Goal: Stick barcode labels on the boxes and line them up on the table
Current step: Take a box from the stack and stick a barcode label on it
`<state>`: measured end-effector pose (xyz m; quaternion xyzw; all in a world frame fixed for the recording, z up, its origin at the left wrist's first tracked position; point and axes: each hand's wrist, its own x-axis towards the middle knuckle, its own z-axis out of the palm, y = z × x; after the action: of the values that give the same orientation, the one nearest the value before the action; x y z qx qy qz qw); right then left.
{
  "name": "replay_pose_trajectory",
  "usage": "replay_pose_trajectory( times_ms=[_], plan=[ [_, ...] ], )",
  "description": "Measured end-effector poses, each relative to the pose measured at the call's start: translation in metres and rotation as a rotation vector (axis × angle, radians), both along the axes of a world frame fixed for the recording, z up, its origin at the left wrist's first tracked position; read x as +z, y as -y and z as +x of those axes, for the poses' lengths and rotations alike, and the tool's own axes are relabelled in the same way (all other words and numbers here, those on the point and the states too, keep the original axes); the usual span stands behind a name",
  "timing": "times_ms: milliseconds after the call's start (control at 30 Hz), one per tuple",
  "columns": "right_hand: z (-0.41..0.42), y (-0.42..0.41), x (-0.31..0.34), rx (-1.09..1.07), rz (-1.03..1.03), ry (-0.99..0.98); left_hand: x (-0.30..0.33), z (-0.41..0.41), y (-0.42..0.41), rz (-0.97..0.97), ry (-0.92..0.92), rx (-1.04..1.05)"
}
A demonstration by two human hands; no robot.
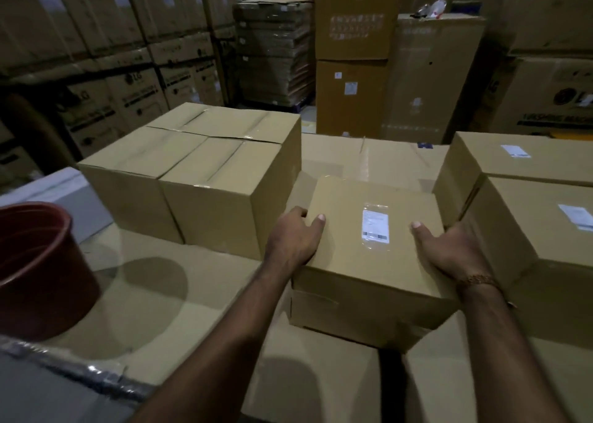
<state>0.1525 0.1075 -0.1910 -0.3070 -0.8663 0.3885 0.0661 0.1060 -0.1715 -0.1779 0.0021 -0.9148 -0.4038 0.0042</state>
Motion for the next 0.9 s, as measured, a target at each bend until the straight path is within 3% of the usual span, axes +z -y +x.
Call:
replay_pose_trajectory(
  times_ms=[233, 533, 900],
  plan=[
    [0.052, 0.113, 0.013, 0.027, 0.034, -0.020, 0.012, 0.041, 0.105, 0.048, -0.009, -0.070],
    [0.079, 0.269, 0.012, 0.055, 0.047, -0.113, -0.007, 0.070, 0.263, 0.128, 0.037, -0.008],
    [0.090, 0.301, 0.001, 0.016, 0.085, -0.017, -0.028, 0.070, 0.289, 0.087, 0.090, -0.087]
  ],
)
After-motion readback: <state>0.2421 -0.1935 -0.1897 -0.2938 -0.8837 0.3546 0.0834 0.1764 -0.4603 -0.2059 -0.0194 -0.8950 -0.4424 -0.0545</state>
